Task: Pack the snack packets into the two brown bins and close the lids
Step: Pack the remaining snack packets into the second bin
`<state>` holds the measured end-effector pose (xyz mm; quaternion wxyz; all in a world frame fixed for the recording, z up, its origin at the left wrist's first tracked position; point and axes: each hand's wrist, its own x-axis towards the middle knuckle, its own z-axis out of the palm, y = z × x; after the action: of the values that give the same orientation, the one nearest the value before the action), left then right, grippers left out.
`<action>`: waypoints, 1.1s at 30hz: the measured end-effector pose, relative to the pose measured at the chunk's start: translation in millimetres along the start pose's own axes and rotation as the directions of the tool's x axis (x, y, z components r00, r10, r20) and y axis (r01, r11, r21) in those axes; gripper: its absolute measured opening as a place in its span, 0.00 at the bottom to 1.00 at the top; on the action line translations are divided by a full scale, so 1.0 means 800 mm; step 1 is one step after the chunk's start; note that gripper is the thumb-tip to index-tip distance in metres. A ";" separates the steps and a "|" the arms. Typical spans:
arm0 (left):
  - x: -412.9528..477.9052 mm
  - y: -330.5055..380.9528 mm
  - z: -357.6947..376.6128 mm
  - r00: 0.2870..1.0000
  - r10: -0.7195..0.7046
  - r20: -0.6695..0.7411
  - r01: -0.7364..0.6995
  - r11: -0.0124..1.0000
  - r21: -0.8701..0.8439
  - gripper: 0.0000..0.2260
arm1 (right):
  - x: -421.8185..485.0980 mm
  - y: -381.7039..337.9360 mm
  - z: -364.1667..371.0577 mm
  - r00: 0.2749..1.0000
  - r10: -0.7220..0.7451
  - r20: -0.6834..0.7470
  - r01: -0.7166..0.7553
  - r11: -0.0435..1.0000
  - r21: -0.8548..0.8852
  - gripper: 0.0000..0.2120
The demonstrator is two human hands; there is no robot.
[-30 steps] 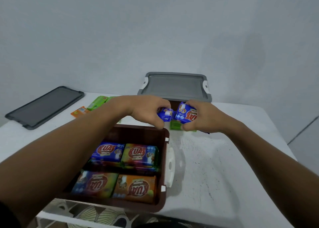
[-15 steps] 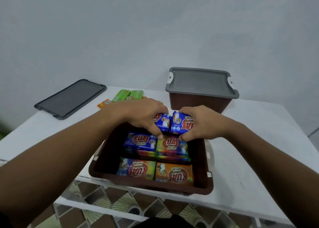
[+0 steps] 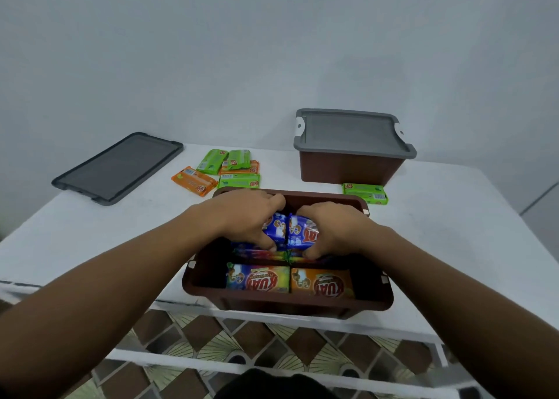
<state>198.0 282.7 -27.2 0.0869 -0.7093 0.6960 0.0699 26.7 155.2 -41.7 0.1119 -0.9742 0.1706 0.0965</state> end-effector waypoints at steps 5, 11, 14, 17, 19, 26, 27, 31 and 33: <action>-0.002 0.008 0.012 0.999 0.024 -0.038 -0.019 0.993 0.118 0.33 | 0.002 -0.004 0.007 0.997 -0.004 -0.072 -0.006 0.990 -0.141 0.38; -0.003 0.011 0.029 0.993 0.015 -0.120 -0.004 0.995 0.095 0.36 | 0.004 -0.005 0.017 0.993 -0.027 -0.114 0.005 0.982 -0.188 0.40; -0.004 0.012 0.033 0.983 0.025 -0.179 0.001 0.990 0.140 0.35 | 0.002 -0.003 0.018 0.994 -0.030 -0.106 0.009 0.982 -0.191 0.40; -0.004 0.009 0.033 0.969 0.044 -0.244 0.004 0.982 0.191 0.33 | -0.001 -0.004 0.016 0.992 -0.047 -0.114 0.025 0.981 -0.192 0.40; -0.005 0.007 0.027 0.966 0.035 -0.258 0.013 0.983 0.181 0.32 | -0.004 -0.004 0.014 0.984 -0.084 -0.156 0.048 0.975 -0.218 0.37; -0.007 -0.004 0.016 0.996 -0.027 -0.088 0.042 0.984 0.176 0.24 | -0.002 -0.001 0.006 0.982 -0.086 -0.165 0.045 0.971 -0.235 0.30; -0.006 -0.004 0.017 0.995 -0.034 -0.090 0.049 0.984 0.172 0.25 | -0.001 -0.001 0.006 0.981 -0.082 -0.174 0.042 0.974 -0.224 0.30; -0.006 -0.008 0.013 0.994 -0.071 -0.083 0.073 0.997 0.028 0.22 | -0.003 0.005 0.000 0.982 -0.089 -0.164 0.065 0.987 -0.148 0.32; -0.005 -0.011 0.001 0.986 -0.124 -0.112 0.102 0.977 -0.187 0.18 | -0.008 0.013 -0.013 0.973 -0.090 -0.213 0.087 0.996 -0.024 0.30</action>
<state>207.0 286.8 -26.6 -0.0171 -0.7557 0.6493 0.0839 18.6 145.0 -32.6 0.0898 -0.9864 0.1372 -0.0126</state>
